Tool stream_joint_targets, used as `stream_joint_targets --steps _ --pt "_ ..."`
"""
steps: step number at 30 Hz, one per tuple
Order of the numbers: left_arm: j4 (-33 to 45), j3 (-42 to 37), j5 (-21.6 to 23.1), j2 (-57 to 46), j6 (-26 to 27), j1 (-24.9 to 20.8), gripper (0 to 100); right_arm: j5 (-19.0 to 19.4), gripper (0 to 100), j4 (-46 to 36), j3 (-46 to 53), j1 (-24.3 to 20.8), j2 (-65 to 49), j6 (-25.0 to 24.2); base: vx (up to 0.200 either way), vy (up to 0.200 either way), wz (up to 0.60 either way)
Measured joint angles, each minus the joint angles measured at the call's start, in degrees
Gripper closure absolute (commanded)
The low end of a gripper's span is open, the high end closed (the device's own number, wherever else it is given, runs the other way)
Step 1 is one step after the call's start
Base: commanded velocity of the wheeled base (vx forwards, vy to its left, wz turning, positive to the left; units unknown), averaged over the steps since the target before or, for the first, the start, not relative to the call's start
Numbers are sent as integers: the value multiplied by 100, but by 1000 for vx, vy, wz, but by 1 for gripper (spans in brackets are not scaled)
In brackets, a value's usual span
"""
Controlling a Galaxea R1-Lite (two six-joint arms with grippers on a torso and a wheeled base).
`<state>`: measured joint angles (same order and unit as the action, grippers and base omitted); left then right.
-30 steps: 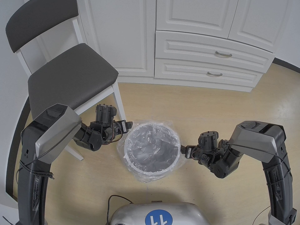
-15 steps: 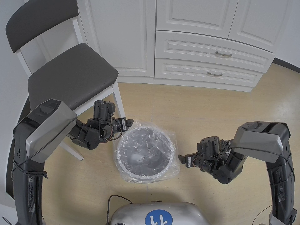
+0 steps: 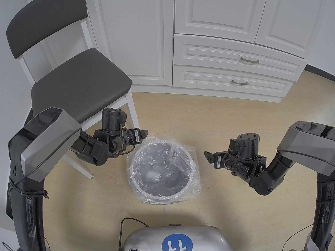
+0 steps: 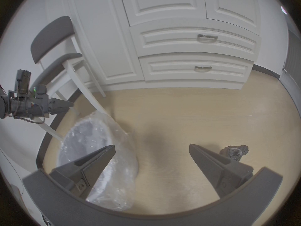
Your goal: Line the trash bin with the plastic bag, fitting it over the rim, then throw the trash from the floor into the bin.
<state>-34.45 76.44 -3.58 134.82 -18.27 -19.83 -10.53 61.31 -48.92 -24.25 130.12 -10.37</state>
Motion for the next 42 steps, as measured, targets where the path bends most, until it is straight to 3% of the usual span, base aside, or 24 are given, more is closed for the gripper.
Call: stream_joint_targets --steps 13,32,42 --pt "-129 -797 -44 -579 -61 -194 0 -202 0 205 306 -323 -422 -32 0 0 0" --pt "-1643 -2708 -82 -1464 -72 -397 0 -213 0 200 378 -529 -581 0 0 0 0" --pt "-2256 -3482 -95 -1724 -66 -321 0 -207 0 169 132 -649 -562 646 0 0 0"
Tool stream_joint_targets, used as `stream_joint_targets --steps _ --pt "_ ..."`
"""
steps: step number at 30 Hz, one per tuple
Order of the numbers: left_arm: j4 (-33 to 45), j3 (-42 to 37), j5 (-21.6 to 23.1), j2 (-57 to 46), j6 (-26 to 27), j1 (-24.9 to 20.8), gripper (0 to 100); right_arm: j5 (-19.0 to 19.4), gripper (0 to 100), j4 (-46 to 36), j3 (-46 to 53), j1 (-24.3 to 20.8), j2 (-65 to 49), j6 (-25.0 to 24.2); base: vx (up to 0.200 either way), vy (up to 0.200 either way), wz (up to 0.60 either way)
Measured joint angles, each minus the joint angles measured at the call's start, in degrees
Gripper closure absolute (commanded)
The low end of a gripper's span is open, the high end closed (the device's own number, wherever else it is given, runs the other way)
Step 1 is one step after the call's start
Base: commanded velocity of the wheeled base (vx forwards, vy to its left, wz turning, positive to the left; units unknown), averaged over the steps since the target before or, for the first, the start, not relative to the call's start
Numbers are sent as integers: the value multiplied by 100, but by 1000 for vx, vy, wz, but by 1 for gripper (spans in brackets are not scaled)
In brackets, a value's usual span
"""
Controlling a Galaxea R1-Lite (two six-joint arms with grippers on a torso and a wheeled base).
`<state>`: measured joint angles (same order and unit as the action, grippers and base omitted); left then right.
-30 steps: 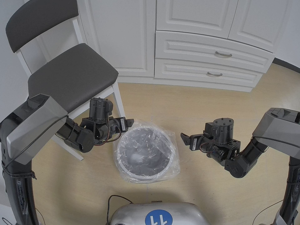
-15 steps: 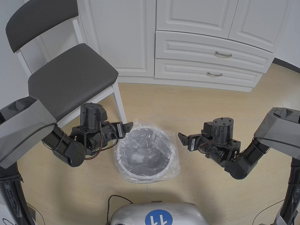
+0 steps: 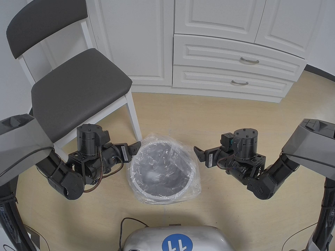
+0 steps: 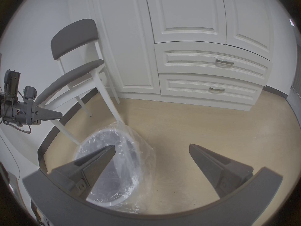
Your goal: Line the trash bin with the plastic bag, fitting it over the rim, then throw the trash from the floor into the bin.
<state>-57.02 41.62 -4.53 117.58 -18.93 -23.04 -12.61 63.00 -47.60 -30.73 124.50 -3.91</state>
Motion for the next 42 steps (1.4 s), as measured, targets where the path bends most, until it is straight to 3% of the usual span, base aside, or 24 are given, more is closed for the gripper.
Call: stream_joint_targets --steps 7,19,35,42 --pt "-653 -500 -9 -93 20 -9 0 -9 0 30 -5 -61 33 39 0 0 0" --pt "-656 -640 -2 -347 49 20 0 -121 0 33 43 33 133 318 0 0 0" --pt "-667 -579 0 -422 66 22 0 -228 0 102 -324 61 780 307 0 0 0" --pt "-668 -574 0 -422 76 17 0 -329 0 707 -536 -29 1174 321 0 0 0"
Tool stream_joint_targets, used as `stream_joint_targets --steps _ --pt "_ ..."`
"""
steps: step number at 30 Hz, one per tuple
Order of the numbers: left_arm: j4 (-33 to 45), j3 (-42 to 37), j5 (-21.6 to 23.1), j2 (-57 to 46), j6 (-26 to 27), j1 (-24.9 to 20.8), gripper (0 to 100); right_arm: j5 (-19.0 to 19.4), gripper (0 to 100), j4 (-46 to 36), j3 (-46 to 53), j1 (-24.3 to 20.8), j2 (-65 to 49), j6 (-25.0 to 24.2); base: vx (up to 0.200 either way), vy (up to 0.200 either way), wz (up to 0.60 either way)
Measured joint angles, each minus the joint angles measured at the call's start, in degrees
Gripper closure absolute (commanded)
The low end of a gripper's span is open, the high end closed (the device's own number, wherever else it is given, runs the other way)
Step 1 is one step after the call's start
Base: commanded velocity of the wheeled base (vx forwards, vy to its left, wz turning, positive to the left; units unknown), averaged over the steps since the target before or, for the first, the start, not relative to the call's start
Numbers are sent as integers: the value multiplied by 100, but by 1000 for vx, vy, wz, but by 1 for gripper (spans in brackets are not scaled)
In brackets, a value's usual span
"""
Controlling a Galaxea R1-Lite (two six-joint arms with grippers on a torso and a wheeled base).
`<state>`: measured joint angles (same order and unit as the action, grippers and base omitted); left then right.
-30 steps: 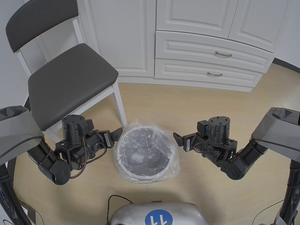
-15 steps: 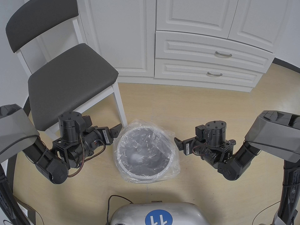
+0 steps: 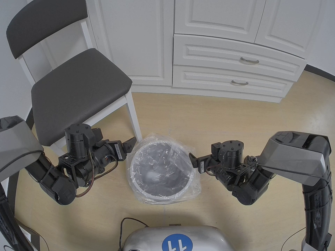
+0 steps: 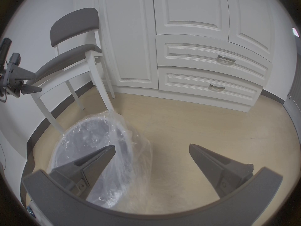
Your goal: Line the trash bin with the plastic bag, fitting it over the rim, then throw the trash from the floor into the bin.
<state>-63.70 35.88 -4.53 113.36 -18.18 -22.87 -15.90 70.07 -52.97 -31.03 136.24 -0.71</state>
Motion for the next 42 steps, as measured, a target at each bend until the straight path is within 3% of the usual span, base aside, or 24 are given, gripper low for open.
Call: stream_joint_targets --steps 25,42 --pt "0 48 -2 32 63 9 0 -132 0 429 -913 -389 1178 -273 0 0 0" --pt "9 52 -2 45 72 46 0 -391 0 405 -1477 -11 1395 -257 0 0 0"
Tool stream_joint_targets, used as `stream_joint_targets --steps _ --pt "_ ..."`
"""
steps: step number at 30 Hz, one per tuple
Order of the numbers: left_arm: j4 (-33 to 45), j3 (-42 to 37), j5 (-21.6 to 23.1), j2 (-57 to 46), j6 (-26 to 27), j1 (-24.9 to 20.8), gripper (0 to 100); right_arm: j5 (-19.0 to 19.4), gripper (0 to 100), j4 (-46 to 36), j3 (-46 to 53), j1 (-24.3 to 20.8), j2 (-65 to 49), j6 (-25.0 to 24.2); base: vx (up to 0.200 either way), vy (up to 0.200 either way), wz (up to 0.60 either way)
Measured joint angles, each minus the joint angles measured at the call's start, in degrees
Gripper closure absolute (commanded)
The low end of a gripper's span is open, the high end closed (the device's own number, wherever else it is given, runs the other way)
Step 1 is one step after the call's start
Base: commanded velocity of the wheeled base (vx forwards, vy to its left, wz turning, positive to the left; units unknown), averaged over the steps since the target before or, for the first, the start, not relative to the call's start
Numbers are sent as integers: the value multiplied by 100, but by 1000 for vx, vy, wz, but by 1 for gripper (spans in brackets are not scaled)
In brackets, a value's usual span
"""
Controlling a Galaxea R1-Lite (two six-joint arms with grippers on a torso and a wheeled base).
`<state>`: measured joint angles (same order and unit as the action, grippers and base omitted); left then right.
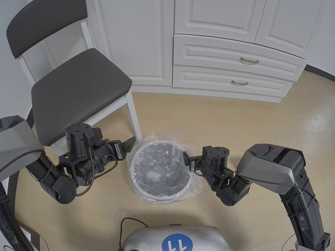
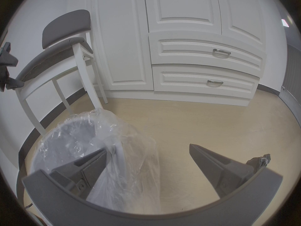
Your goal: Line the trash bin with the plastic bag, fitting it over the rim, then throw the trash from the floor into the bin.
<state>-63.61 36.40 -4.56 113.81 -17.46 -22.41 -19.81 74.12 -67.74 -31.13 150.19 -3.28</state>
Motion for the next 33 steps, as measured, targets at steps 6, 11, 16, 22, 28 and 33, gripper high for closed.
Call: stream_joint_targets --steps 6,11,16,22,28,33 --pt "4 -2 2 0 0 0 0 0 0 -2 5 66 -127 2 0 0 0" --pt "9 -2 2 -6 -2 6 0 0 0 -5 -4 129 -182 5 0 0 0" --pt "9 -5 0 -11 0 9 0 2 0 -44 -87 211 -187 11 0 0 0" --pt "9 -10 0 -17 0 11 0 16 0 -115 -268 344 -96 2 0 0 0" --pt "9 -16 0 -20 0 6 0 73 0 -616 -463 492 -33 -418 0 0 0" --pt "4 -21 0 -17 0 2 0 213 0 -1187 -627 534 -52 -1150 0 0 0"
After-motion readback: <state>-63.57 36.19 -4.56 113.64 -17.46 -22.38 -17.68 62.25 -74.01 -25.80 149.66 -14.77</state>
